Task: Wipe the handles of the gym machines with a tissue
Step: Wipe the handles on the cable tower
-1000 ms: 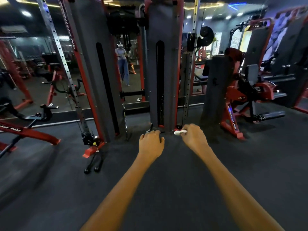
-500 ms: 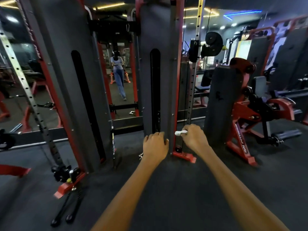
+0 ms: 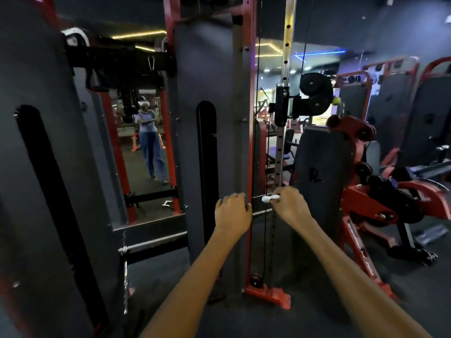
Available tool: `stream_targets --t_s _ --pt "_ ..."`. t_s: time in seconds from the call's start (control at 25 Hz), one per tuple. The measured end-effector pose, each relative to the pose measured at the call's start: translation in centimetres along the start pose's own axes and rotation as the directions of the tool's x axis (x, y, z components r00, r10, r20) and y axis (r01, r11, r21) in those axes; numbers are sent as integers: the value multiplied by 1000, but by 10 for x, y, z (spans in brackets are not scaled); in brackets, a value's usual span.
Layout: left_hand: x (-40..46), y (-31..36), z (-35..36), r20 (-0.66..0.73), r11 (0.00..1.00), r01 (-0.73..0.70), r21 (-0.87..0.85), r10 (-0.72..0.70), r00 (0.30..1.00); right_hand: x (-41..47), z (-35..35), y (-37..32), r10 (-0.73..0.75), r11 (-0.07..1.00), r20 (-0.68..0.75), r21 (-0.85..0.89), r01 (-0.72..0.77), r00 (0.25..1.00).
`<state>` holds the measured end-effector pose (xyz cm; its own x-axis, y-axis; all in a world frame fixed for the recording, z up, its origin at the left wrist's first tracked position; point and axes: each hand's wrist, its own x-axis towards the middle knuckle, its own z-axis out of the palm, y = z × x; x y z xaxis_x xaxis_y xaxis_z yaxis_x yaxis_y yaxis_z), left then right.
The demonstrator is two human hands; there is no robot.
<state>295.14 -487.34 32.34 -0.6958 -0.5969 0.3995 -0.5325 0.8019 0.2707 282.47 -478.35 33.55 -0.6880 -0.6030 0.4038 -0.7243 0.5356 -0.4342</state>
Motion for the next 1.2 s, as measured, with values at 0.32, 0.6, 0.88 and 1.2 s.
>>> stream_targets --t_s 0.32,0.6,0.88,1.2 --pt "243 -56 60 -60 990 -103 -99 98 993 241 54 9 -48 987 -325 127 94 944" --pt "463 -52 80 -198 922 -280 -268 232 952 427 32 26 -63 988 -691 58 142 720" --pt "647 -20 133 -357 653 -553 -517 423 833 534 14 47 -79 996 -887 -86 5 454" --pt "746 66 164 -589 313 -784 -536 527 613 539 60 65 -392 897 -819 -441 -22 420"
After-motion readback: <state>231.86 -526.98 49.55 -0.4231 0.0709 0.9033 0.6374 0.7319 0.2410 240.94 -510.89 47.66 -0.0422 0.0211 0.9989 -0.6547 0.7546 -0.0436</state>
